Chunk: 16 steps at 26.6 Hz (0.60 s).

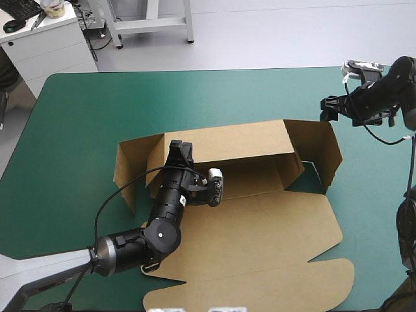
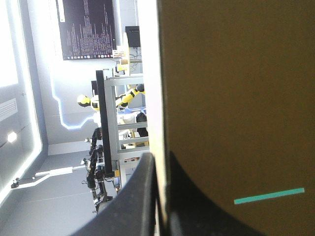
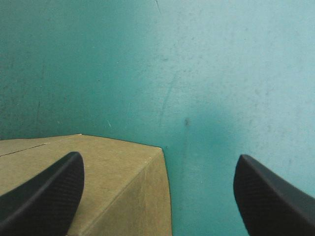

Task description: Fold the box

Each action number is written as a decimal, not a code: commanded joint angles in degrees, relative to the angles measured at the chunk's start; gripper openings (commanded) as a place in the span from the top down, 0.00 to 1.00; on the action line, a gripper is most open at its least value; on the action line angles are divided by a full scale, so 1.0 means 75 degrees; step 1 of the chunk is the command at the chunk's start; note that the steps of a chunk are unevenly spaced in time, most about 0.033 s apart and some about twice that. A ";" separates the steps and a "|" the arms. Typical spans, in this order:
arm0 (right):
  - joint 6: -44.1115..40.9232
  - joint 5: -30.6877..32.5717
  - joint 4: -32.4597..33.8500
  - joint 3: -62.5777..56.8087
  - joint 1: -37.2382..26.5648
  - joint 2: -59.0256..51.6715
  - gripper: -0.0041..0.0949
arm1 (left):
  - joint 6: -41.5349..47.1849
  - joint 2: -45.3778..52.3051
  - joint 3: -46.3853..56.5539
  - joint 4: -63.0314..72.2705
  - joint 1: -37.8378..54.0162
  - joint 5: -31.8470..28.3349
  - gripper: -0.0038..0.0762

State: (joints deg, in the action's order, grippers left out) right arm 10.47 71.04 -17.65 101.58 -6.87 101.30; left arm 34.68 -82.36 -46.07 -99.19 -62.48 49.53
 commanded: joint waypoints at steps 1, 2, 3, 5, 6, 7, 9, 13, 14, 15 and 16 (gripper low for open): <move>0.0253 0.0112 -0.0379 -0.0086 -0.0031 -0.0517 0.18 | 0.0144 0.0219 -0.0103 -0.0458 -0.0068 0.0017 0.96; 0.0311 0.0112 -0.0366 -0.0142 -0.0031 -0.0530 0.18 | 0.0144 0.0219 -0.0103 -0.0458 -0.0068 0.0017 0.96; 0.0323 0.0112 -0.0366 -0.0199 -0.0031 -0.0530 0.18 | 0.0144 0.0219 -0.0103 -0.0458 -0.0068 0.0031 0.96; 0.0323 0.0112 -0.0347 -0.0206 -0.0031 -0.0530 0.18 | 0.0144 0.0219 -0.0119 -0.0488 -0.0068 0.0087 0.96; 0.0323 0.0112 -0.0347 -0.0206 -0.0031 -0.0530 0.18 | 0.0144 0.0219 -0.0119 -0.0535 -0.0054 0.0138 0.96; 0.0323 0.0112 -0.0347 -0.0206 -0.0031 -0.0530 0.18 | 0.0144 0.0219 -0.0186 -0.0536 -0.0039 0.0216 0.96; 0.0327 0.0112 -0.0314 -0.0206 -0.0031 -0.0530 0.18 | 0.0144 0.0219 -0.0357 -0.0498 -0.0039 0.0327 0.96; 0.0327 0.0099 -0.0298 -0.0206 -0.0031 -0.0530 0.18 | 0.0144 0.0219 -0.0631 -0.0458 -0.0035 0.0327 0.96; 0.0327 0.0099 -0.0298 -0.0206 -0.0031 -0.0530 0.18 | 0.0144 0.0219 -0.0699 -0.0402 -0.0035 0.0313 0.96; 0.0327 0.0099 -0.0298 -0.0206 -0.0031 -0.0530 0.18 | 0.0144 0.0219 -0.0736 -0.0364 -0.0035 0.0313 0.96; 0.0327 0.0099 -0.0298 -0.0206 -0.0031 -0.0515 0.18 | 0.0144 0.0219 -0.0735 -0.0364 -0.0020 0.0313 0.96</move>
State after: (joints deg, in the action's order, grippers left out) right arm 12.21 70.65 -18.94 98.68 -6.87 100.57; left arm 34.96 -82.41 -49.20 -97.44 -62.48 49.74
